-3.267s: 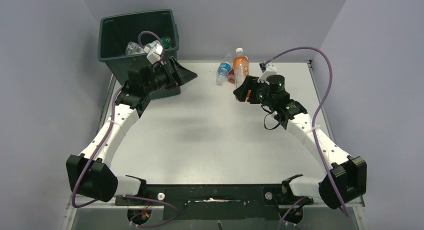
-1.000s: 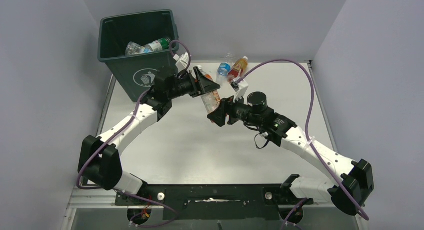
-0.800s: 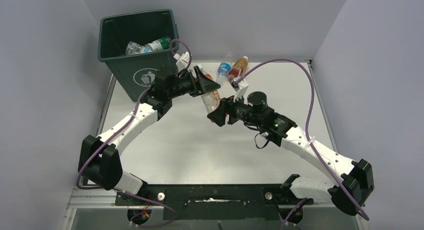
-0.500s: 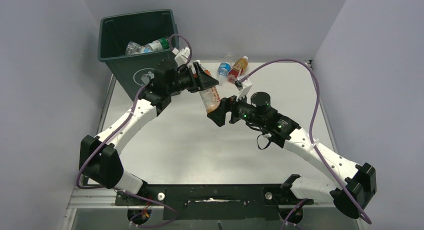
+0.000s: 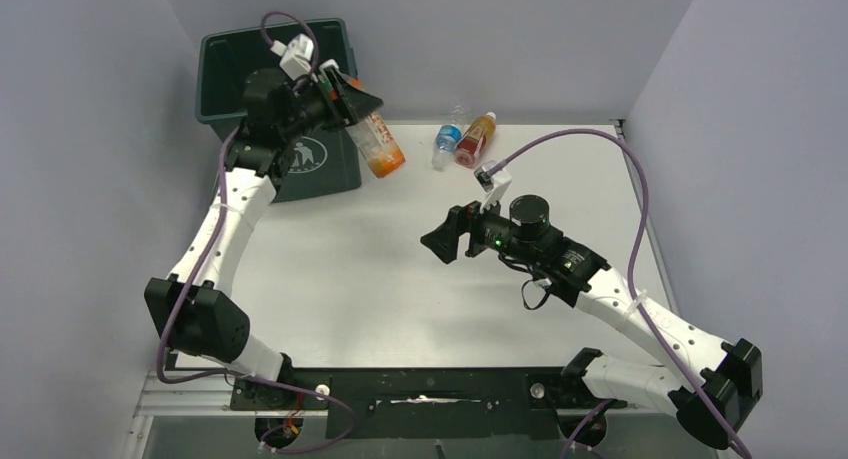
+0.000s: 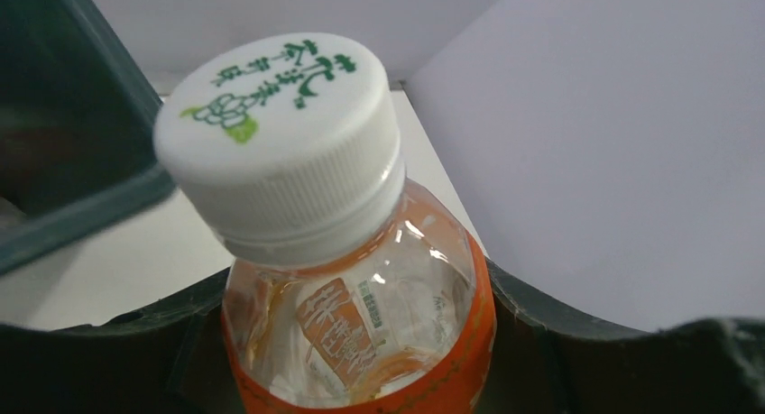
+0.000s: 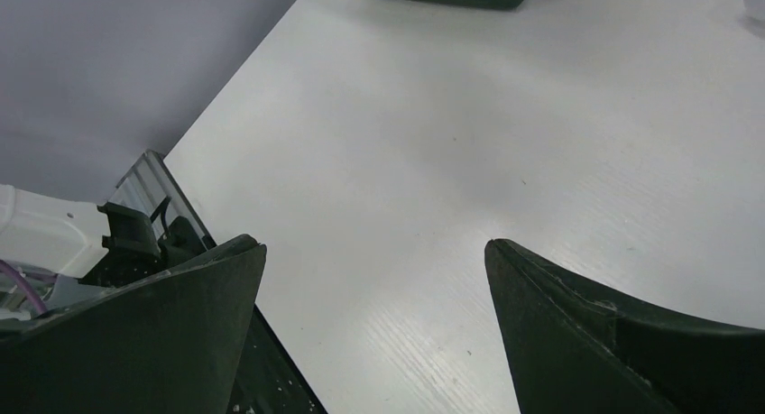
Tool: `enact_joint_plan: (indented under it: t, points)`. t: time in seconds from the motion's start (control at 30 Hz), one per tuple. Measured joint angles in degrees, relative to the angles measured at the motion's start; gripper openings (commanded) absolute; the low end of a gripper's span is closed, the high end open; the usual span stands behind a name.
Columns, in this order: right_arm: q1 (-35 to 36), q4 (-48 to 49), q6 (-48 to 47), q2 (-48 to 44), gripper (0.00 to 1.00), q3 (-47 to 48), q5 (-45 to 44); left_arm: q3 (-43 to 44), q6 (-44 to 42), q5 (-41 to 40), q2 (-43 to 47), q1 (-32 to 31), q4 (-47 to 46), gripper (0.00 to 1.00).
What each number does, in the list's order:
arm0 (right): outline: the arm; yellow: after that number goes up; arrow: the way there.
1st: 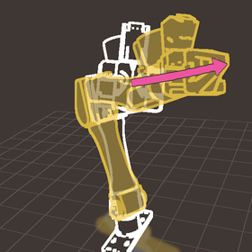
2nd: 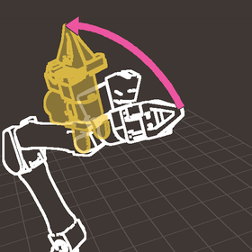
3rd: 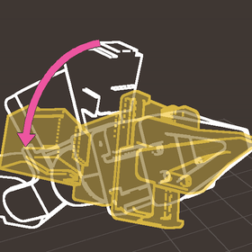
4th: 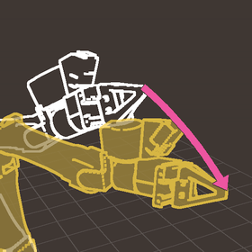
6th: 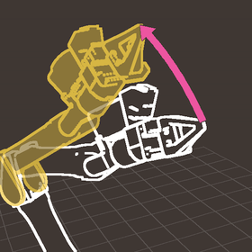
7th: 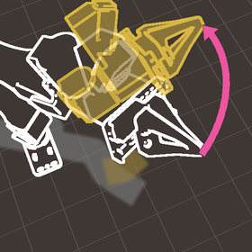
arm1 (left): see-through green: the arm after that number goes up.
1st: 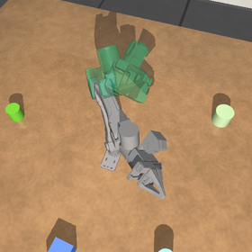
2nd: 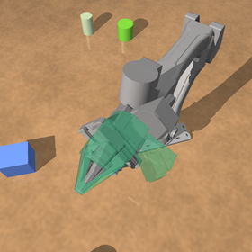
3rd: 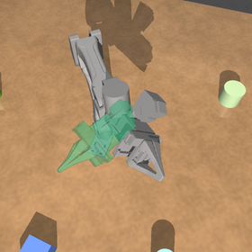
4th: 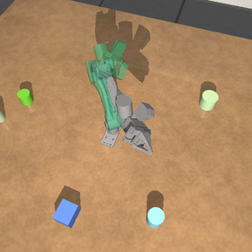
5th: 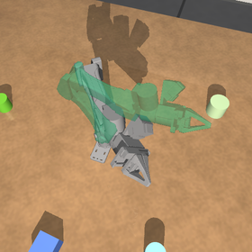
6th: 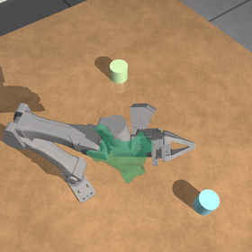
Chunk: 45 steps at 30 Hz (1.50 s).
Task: Put the plastic bottles in the bin
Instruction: Place the plastic bottle in the trash bin.
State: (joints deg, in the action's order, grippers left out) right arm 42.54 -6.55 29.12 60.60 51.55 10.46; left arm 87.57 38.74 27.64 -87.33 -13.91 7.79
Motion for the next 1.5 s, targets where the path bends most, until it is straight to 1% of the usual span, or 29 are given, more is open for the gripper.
enact_joint_plan:
  t: [0.2, 0.33, 0.57, 0.77, 0.87, 1.0, 1.37, 1.4, 1.43, 1.47, 1.5]
  points:
    - [0.0, -0.4, 0.5, -0.2, 0.98, -2.5, -0.2, 9.3, 0.0, 2.5, -2.6, 7.3, 0.7, 0.34]
    - [0.1, -0.3, 0.9, 0.0, 0.98, -3.1, -0.2, 13.2, 1.4, 4.3, -4.2, 12.0, -0.5, 0.34]
    - [0.3, 0.4, 1.4, 1.5, 0.98, -3.5, -0.1, 15.0, 6.8, 6.4, -6.8, 20.3, -6.0, 0.34]
    - [0.3, 0.5, 1.6, 3.2, 0.98, -3.9, 0.3, 14.9, 10.4, 6.7, -8.4, 25.4, -12.9, 0.34]
    - [0.3, 0.7, 1.7, 3.6, 0.98, -4.2, 0.6, 14.0, 11.8, 6.6, -8.5, 27.2, -16.7, 0.34]
    - [0.3, 0.9, 2.0, 4.1, 0.98, -4.3, 1.1, 13.9, 11.8, 5.4, -9.3, 28.3, -19.4, 0.36]
    - [0.3, 3.0, 2.9, 7.0, 0.98, -5.0, 2.0, 13.9, 7.3, 1.6, -13.2, 28.3, -18.5, 0.39]
    - [0.3, 3.1, 2.9, 7.3, 0.98, -5.0, 2.1, 13.9, 6.9, 0.9, -13.5, 28.3, -17.9, 0.41]
    - [0.3, 3.1, 2.8, 7.6, 0.98, -5.0, 2.2, 14.1, 6.4, 0.4, -13.7, 28.3, -17.2, 0.45]
    - [0.3, 3.1, 2.8, 7.8, 0.98, -5.0, 2.2, 14.6, 5.7, -0.2, -14.2, 28.3, -15.6, 0.53]
    - [0.3, 3.1, 2.8, 8.0, 0.98, -5.0, 2.2, 15.7, 4.9, -0.4, -15.0, 28.3, -13.8, 0.58]
